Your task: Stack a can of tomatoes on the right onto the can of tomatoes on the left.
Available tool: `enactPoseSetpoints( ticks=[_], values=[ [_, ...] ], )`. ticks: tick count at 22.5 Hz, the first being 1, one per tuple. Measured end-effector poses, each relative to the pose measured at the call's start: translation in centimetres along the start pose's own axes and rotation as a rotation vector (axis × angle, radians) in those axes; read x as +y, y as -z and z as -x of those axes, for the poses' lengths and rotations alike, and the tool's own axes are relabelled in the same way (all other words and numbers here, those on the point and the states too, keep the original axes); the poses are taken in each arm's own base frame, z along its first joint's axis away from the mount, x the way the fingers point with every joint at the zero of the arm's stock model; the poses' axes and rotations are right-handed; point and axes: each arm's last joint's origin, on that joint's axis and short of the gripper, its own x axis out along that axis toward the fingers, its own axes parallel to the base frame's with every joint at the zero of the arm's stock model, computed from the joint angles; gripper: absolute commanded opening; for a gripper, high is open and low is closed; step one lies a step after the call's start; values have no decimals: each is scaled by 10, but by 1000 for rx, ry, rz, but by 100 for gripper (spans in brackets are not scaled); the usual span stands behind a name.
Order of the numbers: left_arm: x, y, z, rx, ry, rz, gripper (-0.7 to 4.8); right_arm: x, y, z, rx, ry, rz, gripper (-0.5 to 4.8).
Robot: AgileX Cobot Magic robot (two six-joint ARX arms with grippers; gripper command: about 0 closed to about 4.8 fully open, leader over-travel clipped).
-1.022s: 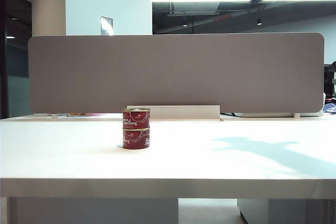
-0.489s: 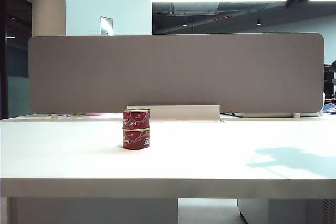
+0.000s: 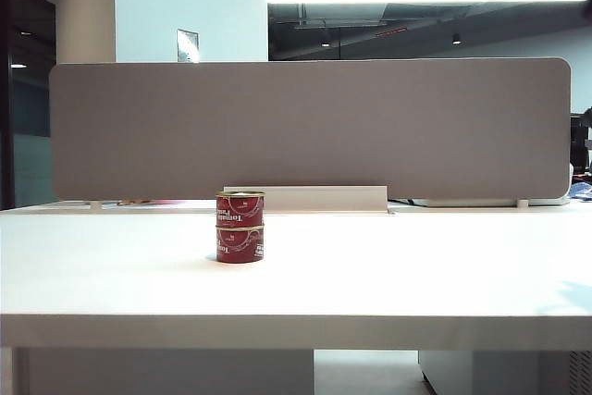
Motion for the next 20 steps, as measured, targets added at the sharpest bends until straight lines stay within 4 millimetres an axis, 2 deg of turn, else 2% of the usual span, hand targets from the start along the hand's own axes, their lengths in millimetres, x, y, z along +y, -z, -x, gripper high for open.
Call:
enactPoseSetpoints(
  ticks=[6, 20],
  values=[
    [0, 0, 0, 0, -1, 0, -6, -9, 38, 18, -66, 37, -45, -1],
    [0, 0, 0, 0, 0, 0, -6, -26, 110, 18, -53, 52, -115, -2]
  ],
)
